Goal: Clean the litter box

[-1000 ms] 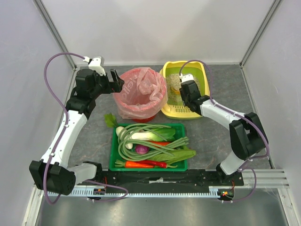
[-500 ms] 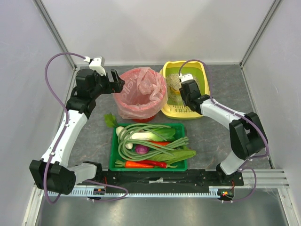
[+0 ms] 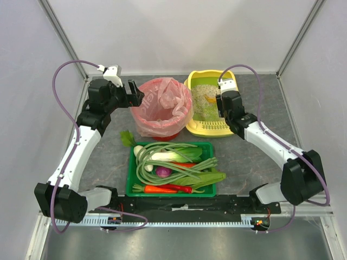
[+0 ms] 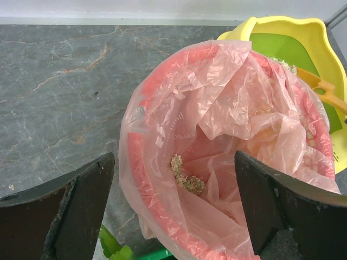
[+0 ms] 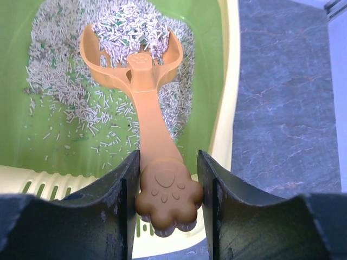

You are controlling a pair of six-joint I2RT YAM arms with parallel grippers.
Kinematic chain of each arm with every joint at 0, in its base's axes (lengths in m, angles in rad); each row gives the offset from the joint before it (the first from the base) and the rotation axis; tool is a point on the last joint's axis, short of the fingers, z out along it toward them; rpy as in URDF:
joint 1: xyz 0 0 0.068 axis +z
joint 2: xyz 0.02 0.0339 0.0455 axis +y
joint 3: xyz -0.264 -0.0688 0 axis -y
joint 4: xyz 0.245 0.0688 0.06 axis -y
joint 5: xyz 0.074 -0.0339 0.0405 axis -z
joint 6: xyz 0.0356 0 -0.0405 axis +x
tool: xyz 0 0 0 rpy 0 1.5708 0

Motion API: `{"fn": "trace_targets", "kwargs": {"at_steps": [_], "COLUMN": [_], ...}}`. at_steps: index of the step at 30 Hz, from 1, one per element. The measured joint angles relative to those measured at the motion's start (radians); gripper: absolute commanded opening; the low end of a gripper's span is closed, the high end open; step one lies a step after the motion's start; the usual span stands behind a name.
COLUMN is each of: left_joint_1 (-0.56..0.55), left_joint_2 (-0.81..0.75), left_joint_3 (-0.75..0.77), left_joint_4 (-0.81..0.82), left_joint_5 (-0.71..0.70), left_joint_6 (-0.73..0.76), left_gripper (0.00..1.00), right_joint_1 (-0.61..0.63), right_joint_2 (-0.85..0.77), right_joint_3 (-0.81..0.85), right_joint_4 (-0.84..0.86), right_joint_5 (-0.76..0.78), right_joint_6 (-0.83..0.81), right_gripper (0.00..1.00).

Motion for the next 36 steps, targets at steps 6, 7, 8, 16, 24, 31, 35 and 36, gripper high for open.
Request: {"fn": "trace_targets", "kwargs": {"at_steps": [6, 7, 8, 16, 24, 31, 35, 36], "left_joint_1": [0.0, 0.0, 0.0, 0.0, 0.0, 0.0, 0.0, 0.0], "left_joint_2": [0.0, 0.0, 0.0, 0.0, 0.0, -0.003, -0.008, -0.008], "left_joint_3": [0.0, 0.0, 0.0, 0.0, 0.0, 0.0, 0.0, 0.0], "left_joint_4": [0.001, 0.001, 0.001, 0.001, 0.002, 0.002, 0.002, 0.002], "left_joint_5": [0.005, 0.005, 0.005, 0.006, 0.015, 0.023, 0.023, 0.024], "left_joint_6": [-0.001, -0.001, -0.002, -0.011, -0.017, -0.019, -0.022, -0.022], "left_gripper": [0.97, 0.97, 0.97, 0.97, 0.97, 0.97, 0.97, 0.97], "right_joint_1": [0.0, 0.0, 0.0, 0.027, 0.059, 0.079, 0.089, 0.088], "right_joint_2": [-0.061, -0.061, -0.061, -0.061, -0.064, -0.074, -0.078, -0.08], "right_joint_3": [-0.006, -0.007, -0.008, -0.01, -0.019, -0.032, -0.038, -0.04], "right_joint_4": [-0.002, -0.002, -0.004, -0.028, -0.034, -0.038, -0.039, -0.039], "right_joint_5": [0.004, 0.0, -0.007, -0.022, -0.001, 0.018, 0.027, 0.022], "right_joint_6": [-0.013, -0.014, -0.014, -0.046, -0.05, -0.06, -0.051, -0.051], "right_gripper": [0.0, 0.0, 0.0, 0.0, 0.0, 0.0, 0.0, 0.0]}}
